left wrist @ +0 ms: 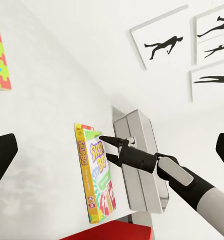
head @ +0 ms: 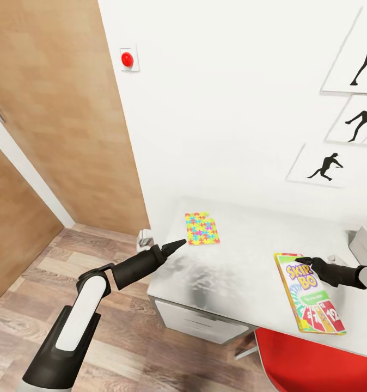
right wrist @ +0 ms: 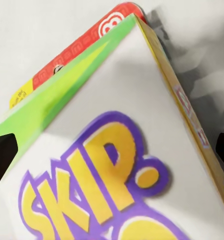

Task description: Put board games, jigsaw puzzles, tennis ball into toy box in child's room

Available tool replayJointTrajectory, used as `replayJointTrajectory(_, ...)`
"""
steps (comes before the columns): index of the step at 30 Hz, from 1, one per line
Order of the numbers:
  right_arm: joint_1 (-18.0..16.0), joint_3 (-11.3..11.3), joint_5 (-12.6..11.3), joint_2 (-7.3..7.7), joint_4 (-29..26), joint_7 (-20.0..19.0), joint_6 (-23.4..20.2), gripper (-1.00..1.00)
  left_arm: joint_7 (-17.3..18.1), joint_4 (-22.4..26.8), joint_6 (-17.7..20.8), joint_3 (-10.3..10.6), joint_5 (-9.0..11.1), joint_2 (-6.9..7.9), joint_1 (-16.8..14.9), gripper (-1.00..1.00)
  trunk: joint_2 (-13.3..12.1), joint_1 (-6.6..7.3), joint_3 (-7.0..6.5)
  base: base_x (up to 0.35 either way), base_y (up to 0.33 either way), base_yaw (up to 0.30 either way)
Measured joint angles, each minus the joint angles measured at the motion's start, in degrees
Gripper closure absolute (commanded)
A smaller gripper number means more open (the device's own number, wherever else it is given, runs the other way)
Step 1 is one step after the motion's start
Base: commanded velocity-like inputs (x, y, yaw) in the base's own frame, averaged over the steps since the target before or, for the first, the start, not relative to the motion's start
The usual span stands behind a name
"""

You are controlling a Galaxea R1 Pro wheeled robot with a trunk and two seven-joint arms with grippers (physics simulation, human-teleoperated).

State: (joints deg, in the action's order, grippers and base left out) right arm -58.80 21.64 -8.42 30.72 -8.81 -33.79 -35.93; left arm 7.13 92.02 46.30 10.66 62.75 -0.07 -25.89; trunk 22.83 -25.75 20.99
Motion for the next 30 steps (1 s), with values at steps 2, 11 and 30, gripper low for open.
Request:
replayJointTrajectory(2, -0.02, -0.29, 0.49, 0.02, 0.01, 0.02, 0.17, -1.00, -0.02, 0.01, 0.00, -0.01, 0.01, 0.00, 0.01, -1.00, 0.01, 0.01, -0.01, -0.004, 0.000, 0.094)
replayJointTrajectory(11, 0.01, -0.15, 0.15, -0.03, 0.03, 0.01, -0.03, -1.00, 0.62, 0.02, 0.03, -0.01, 0.00, 0.00, 0.00, -1.00, 0.00, -0.02, -0.10, -0.134, 0.000, 0.127)
replayJointTrajectory(30, 0.03, -0.27, 0.31, 0.01, -0.04, 0.02, -0.10, -1.00, 0.94, 0.06, -0.01, -0.04, -0.02, 0.00, 0.00, -1.00, -0.01, 0.00, -0.12, -0.036, 0.000, 0.016)
